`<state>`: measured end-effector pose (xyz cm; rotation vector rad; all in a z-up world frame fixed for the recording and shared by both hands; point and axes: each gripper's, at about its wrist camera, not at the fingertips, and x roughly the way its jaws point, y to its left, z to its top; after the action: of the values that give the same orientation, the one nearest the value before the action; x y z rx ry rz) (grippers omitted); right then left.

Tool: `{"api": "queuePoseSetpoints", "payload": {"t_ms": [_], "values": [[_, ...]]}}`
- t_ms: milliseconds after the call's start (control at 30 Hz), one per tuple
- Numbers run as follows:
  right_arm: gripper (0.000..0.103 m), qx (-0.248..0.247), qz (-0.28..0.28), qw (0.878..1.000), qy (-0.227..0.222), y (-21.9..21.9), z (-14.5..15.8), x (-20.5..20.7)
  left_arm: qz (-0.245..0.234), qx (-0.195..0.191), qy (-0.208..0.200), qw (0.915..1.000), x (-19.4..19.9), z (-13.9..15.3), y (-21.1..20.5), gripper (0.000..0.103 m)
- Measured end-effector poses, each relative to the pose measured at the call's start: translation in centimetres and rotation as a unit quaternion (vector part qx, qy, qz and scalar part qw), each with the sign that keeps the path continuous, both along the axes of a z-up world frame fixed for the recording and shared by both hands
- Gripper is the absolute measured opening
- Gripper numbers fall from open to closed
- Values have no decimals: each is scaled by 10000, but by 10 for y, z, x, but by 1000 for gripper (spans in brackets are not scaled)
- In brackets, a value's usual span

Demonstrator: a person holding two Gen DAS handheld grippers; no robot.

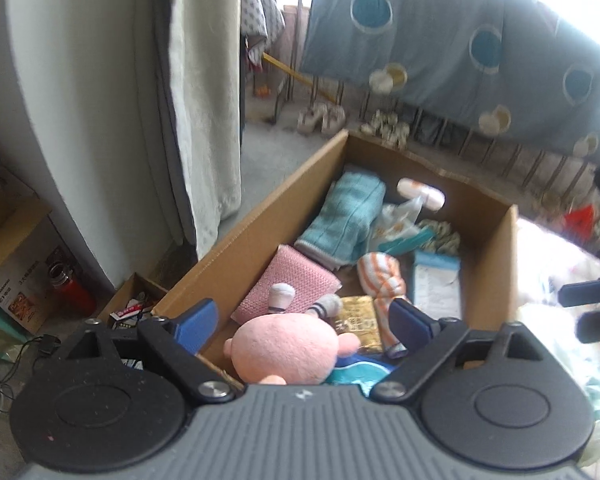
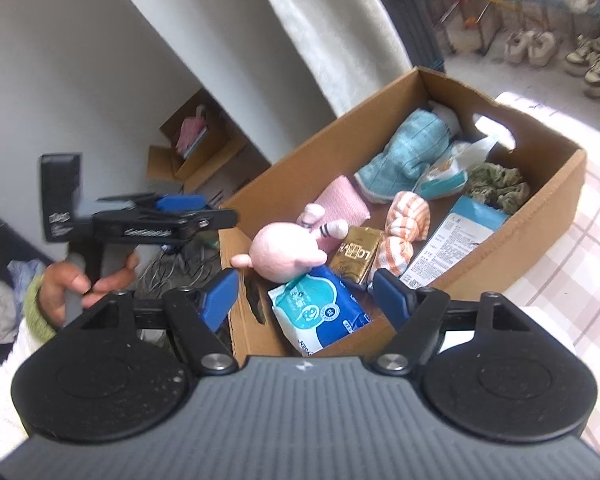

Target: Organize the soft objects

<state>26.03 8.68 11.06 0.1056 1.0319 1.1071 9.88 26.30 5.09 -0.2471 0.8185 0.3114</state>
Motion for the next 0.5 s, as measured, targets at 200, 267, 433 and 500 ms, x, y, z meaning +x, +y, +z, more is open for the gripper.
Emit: {"api": "queuePoseSetpoints", "payload": {"t_ms": [200,267,433,500], "values": [[83,292,-491,9957,-734,-18,22,-42,63,81,-765,9970,-46,12,-40,100],[86,385,-661,9921,-993,-26,28,-57,-25,165,-916,9957,-58,13,-58,101],[94,88,-1138,9738,-1965,-40,34,-103,-239,553,-953,9936,-78,7,-101,103],[97,-24,-1325,9673,-2161,-46,31,-118,-303,573,-884,9940,-85,2,-113,103]]}}
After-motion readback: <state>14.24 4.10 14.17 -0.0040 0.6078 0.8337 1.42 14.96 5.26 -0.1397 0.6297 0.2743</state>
